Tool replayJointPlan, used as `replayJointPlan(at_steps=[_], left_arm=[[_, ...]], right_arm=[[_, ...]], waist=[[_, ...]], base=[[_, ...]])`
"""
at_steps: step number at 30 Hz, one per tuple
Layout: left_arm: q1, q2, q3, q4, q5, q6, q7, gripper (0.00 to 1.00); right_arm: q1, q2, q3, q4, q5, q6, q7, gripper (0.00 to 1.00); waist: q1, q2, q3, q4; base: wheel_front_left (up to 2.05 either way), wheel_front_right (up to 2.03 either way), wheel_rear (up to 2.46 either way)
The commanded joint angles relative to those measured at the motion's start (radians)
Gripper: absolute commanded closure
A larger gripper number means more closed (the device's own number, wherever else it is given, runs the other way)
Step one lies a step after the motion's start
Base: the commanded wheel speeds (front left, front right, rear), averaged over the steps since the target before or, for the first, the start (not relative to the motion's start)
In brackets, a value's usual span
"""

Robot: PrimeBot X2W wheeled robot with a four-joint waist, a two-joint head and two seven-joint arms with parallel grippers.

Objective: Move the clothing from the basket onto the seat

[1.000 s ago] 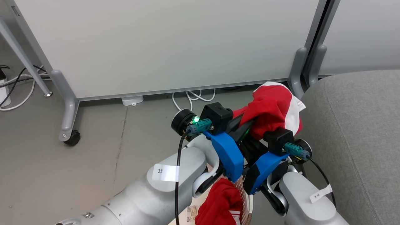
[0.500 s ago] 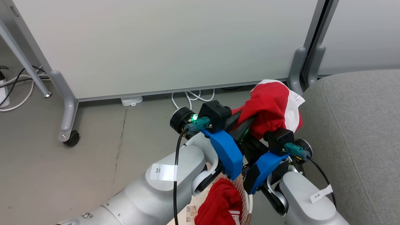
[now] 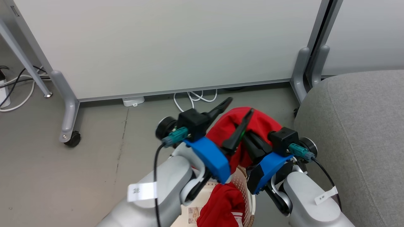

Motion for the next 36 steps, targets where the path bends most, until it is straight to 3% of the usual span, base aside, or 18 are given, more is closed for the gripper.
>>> replayJointPlan(at_steps=[1, 9, 15, 25, 36], left_arm=[[0.021, 0.013, 0.022, -0.013, 0.019, 0.002, -0.005, 0.0], [0.22, 0.085, 0.222, -0.128, 0.21, 0.023, -0.005, 0.0], [0.355, 0.1, 0.381, -0.195, 0.329, 0.03, -0.005, 0.0], [0.516, 0.074, 0.595, -0.228, 0.466, 0.004, -0.005, 0.0], [0.578, 0.029, 0.699, -0.244, 0.539, -0.037, -0.005, 0.0]], right_arm=[[0.008, -0.003, -0.004, -0.007, -0.007, 0.0, -0.005, 1.0], [0.022, -0.003, -0.025, -0.032, -0.027, 0.0, -0.006, 1.0], [0.032, -0.003, -0.039, -0.049, -0.041, 0.0, -0.005, 1.0], [0.046, -0.003, -0.051, -0.066, -0.051, 0.0, 0.004, 1.0], [0.062, -0.003, -0.073, -0.076, -0.063, 0.0, 0.01, 1.0]], waist=[[0.0001, -0.0001, 0.001, 0.001], [0.0001, -0.0001, 0.011, -0.002], [0.0001, -0.0001, 0.022, -0.007], [0.0001, -0.0001, 0.019, -0.025], [0.0001, -0.0001, 0.015, -0.035]], base=[[0.0, 0.0, 0.0], [0.0, 0.0, 0.0], [0.0, 0.0, 0.0], [0.0, 0.0, 0.0], [0.0, 0.0, 0.0]])
